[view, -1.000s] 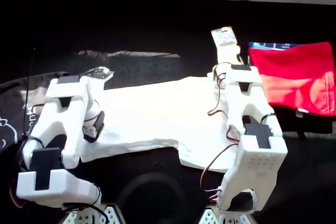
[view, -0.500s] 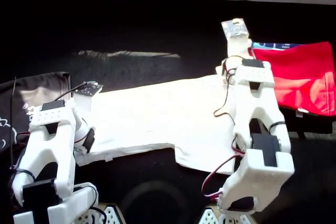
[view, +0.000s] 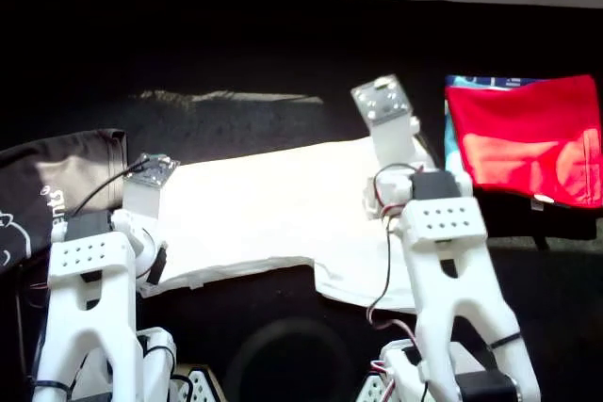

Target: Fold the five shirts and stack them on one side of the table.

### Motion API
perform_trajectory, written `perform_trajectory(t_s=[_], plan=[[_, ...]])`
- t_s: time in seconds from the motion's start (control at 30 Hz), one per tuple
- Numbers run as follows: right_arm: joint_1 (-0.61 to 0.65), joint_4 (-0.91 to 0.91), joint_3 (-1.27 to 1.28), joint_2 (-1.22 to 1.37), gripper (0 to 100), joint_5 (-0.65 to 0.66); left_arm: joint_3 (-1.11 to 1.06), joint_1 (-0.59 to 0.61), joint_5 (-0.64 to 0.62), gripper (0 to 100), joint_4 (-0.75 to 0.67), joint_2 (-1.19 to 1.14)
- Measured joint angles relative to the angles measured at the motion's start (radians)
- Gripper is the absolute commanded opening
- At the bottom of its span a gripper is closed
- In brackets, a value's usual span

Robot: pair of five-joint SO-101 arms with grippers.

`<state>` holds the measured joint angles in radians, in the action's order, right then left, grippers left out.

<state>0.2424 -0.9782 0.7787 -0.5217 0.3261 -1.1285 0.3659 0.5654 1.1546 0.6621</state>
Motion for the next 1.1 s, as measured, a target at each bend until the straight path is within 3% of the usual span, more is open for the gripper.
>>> perform_trajectory(t_s=[0.17,0.37,0.5,0.73,0.87,1.1], plan=[[0.123,0.000,0.238,-0.107,2.0,0.097,-0.089,0.002,0.000,1,-0.104,0.006],[0.141,-0.126,0.328,-0.135,19.1,0.222,-0.143,0.002,0.000,1,-0.172,0.026],[0.141,-0.203,0.336,-0.140,19.5,0.310,-0.146,0.002,0.000,1,-0.176,0.028],[0.144,-0.233,0.339,-0.140,19.7,0.354,-0.150,0.002,0.000,1,-0.176,0.028],[0.206,-0.284,0.339,-0.140,19.7,0.382,-0.150,0.002,0.000,1,-0.176,0.028],[0.224,-0.164,0.414,-0.140,19.7,0.391,-0.150,0.002,0.000,1,-0.176,0.028]])
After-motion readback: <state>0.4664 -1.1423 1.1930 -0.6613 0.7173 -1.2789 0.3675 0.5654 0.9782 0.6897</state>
